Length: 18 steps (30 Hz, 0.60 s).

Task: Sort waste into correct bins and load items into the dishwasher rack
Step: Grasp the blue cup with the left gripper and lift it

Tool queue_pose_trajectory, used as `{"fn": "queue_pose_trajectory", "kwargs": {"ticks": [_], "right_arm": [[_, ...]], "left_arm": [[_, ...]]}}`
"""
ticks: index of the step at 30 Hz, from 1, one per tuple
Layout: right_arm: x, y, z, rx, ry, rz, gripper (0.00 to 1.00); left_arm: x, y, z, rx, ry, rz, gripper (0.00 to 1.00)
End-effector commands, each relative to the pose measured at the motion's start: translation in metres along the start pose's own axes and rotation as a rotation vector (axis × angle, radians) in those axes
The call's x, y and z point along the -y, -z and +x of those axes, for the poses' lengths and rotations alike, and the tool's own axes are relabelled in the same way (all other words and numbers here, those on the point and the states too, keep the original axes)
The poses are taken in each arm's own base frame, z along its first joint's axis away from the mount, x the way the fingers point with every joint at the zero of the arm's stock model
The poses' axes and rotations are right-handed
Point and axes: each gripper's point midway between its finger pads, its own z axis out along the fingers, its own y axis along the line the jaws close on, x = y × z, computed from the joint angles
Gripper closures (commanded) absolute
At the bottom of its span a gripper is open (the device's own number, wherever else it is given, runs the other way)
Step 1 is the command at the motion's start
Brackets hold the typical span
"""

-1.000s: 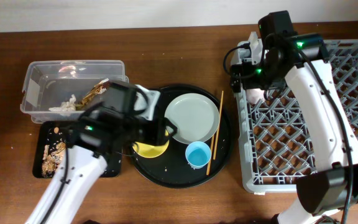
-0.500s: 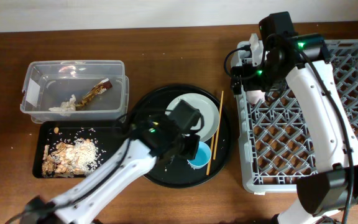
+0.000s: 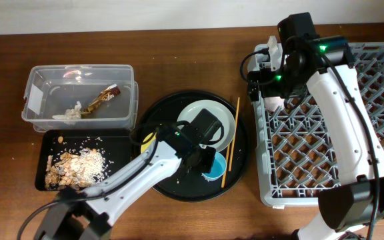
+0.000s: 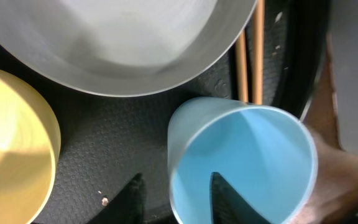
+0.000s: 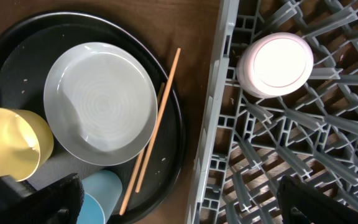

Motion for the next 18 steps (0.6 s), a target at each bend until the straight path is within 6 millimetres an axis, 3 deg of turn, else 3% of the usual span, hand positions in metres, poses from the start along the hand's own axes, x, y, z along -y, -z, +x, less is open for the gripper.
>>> {"fn": "queue_pose_trajectory", "kwargs": {"ticks": [1,5,8,14,18], "right_arm": [[-0.003,0.014,-0.004,0.040,0.002,-0.009,0.02],[-0.003,0.014,-0.004,0.040,0.002,-0.009,0.02],[-0.003,0.014,-0.004,0.040,0.002,-0.009,0.02],[-0.003,0.014,-0.004,0.040,0.002,-0.009,0.02],[-0.003,0.014,-0.004,0.039,0.002,-0.009,0.02]], "left_arm": [[-0.003,-0.014,0.008,-0.038,0.003,-0.013,0.73],[-0.002,-0.014,0.007,-0.035,0.003,-0.012,0.84],[-0.002,-0.014,0.007,-0.037,0.003,-0.013,1.00],[-0.001,-0.006,0.004,-0.019,0.005,-0.004,1.00],[0.005,0.031,-0.008,0.047,-0.001,0.031,1.00]]}}
